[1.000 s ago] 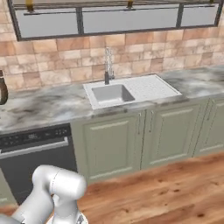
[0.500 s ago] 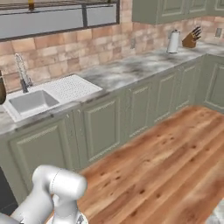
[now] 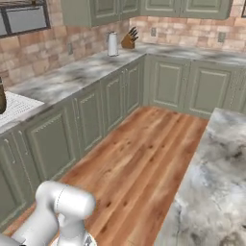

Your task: Open the cabinet and move the ladle to the pot. Then close the cabinet.

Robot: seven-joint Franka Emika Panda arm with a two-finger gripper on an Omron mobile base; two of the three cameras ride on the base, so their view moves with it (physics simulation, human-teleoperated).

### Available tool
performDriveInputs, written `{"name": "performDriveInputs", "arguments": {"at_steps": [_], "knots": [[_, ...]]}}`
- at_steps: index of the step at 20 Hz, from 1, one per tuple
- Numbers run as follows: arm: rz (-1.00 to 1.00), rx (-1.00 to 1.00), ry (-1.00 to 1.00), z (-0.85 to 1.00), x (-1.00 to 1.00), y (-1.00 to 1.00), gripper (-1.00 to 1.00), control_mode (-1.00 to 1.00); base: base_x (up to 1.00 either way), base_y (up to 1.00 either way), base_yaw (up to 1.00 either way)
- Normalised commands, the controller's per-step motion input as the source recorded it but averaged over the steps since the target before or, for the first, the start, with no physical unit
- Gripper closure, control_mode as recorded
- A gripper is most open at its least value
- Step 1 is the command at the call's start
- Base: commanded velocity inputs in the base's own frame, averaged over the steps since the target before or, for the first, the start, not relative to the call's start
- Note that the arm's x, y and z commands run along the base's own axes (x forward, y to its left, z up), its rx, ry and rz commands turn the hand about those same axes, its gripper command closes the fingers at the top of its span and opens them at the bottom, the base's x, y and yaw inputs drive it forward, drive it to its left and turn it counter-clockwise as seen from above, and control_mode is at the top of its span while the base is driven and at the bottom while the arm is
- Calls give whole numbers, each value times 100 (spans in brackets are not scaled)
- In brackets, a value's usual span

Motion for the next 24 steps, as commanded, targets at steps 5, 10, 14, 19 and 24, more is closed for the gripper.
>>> {"name": "performDriveInputs", "arguments": {"at_steps": [5, 10, 14, 19, 24], "knots": [[0, 0, 0, 0, 0, 0, 100, 100, 0, -53, -61], [0, 0, 0, 0, 0, 0, 100, 100, 0, -30, -70], [0, 0, 0, 0, 0, 0, 100, 100, 0, -46, -71], [0, 0, 0, 0, 0, 0, 100, 100, 0, -42, -70], [0, 0, 0, 0, 0, 0, 100, 100, 0, -38, -73]]}}
